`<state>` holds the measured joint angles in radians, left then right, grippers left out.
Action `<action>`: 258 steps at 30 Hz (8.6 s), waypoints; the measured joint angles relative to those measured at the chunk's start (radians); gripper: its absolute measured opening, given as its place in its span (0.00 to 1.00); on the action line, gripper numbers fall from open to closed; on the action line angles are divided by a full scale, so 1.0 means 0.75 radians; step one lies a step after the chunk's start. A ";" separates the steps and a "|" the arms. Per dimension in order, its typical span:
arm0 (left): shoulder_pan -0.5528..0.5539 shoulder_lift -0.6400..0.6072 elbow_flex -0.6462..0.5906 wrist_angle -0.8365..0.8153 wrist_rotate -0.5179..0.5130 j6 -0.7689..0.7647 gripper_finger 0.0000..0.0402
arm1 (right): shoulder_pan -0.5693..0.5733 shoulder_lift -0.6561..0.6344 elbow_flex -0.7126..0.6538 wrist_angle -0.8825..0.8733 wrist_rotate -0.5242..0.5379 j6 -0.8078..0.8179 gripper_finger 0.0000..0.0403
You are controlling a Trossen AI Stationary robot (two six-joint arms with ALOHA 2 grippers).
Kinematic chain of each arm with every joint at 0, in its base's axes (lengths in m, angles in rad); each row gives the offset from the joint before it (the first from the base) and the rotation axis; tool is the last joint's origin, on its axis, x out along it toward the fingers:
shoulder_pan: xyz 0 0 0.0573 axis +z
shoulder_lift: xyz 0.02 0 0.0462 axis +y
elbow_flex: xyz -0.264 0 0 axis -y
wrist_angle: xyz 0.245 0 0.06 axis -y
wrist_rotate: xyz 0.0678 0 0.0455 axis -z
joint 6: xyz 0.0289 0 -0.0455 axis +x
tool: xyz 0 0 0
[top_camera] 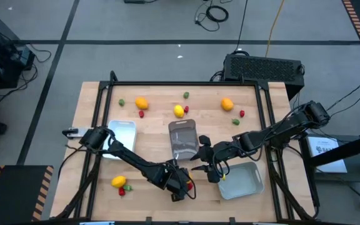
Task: Sort produce into baskets
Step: Put the lemon into the black bin
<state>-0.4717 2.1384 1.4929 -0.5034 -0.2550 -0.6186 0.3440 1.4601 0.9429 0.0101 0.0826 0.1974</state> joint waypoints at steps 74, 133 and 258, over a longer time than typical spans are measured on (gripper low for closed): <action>0.198 -0.512 -0.215 -0.407 -0.427 0.172 0.49 | -0.320 0.190 0.000 -0.538 -0.009 0.457 0.27; -0.422 -0.689 -0.037 -1.189 0.173 -0.535 0.68 | -0.133 -0.138 0.000 -0.520 0.206 0.452 0.27; 0.597 -0.547 -0.257 -0.260 -0.126 0.912 0.68 | -0.170 -0.137 0.000 -0.368 0.203 0.168 0.27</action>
<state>-0.0240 1.7279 1.2999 -0.6987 -0.3494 0.0655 0.2165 1.3571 0.9432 -0.2661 0.2352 0.3237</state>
